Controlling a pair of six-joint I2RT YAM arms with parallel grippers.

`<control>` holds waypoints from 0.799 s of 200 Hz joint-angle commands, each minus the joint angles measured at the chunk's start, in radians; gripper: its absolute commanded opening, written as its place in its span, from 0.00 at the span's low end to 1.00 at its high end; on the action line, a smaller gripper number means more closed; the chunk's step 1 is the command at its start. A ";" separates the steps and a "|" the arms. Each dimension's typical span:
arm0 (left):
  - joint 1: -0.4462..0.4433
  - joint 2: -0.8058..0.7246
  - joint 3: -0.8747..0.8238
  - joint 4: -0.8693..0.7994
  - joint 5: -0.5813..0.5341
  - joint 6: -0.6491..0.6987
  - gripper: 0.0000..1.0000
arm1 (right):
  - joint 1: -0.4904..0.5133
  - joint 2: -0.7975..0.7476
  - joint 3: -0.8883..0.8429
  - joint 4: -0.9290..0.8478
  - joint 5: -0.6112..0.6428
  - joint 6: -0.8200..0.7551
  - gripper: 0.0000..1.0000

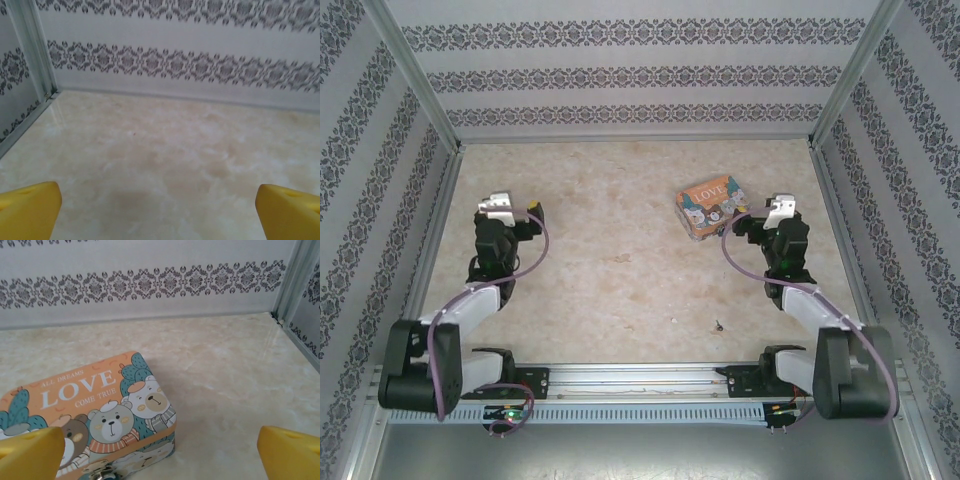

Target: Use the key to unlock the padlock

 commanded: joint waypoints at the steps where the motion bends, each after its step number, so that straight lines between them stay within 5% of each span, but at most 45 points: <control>1: 0.015 -0.042 0.116 -0.301 0.081 -0.186 0.99 | 0.002 -0.057 0.105 -0.311 -0.001 0.104 0.98; 42: -0.005 0.045 0.227 -0.419 0.311 -0.375 0.99 | -0.045 -0.006 0.258 -0.492 -0.198 0.306 0.98; 105: -0.285 0.265 0.380 -0.444 0.284 -0.457 0.99 | -0.079 0.233 0.442 -0.594 -0.324 0.324 0.98; 160: -0.483 0.546 0.628 -0.454 0.390 -0.572 0.99 | -0.114 0.449 0.599 -0.634 -0.372 0.331 0.99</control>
